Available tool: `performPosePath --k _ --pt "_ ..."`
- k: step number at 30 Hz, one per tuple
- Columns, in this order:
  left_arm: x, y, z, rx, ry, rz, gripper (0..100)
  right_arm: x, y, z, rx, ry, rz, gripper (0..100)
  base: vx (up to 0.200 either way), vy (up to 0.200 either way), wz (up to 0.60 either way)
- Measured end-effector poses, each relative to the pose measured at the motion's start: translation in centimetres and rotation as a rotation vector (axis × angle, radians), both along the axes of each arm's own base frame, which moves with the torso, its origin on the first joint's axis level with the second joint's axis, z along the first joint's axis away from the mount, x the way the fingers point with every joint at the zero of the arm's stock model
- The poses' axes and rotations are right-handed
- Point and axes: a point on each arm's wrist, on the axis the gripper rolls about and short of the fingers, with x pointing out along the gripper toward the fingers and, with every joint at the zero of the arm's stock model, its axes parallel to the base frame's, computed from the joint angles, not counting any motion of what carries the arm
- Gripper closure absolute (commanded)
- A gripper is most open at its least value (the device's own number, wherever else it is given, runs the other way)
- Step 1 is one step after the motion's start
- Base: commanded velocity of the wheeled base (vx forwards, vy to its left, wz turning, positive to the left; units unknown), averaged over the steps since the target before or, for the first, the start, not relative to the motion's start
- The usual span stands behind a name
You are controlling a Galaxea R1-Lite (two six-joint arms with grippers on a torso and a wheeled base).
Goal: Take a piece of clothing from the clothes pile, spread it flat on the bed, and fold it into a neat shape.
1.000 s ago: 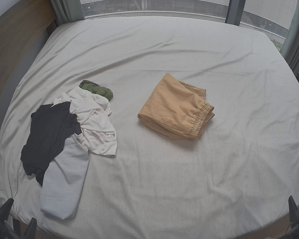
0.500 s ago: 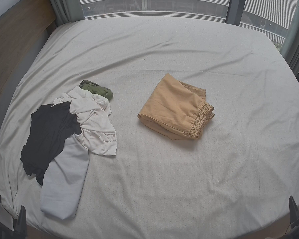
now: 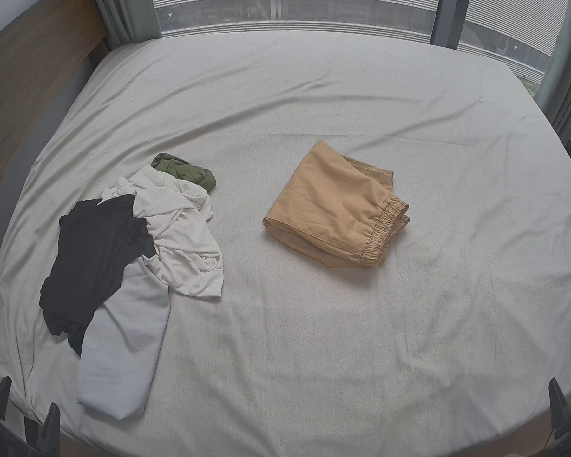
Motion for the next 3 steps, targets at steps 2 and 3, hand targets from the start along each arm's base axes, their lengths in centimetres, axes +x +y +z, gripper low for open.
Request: performPosePath --k 2,3 --pt "0.00 0.00 0.00 0.000 0.000 0.000 0 0.00 0.00 0.00 0.000 0.000 0.000 0 0.000 0.000 0.00" --pt "0.00 0.00 0.00 0.001 0.000 0.000 0 0.00 0.00 0.00 0.000 0.000 0.000 0 0.000 0.000 0.00"
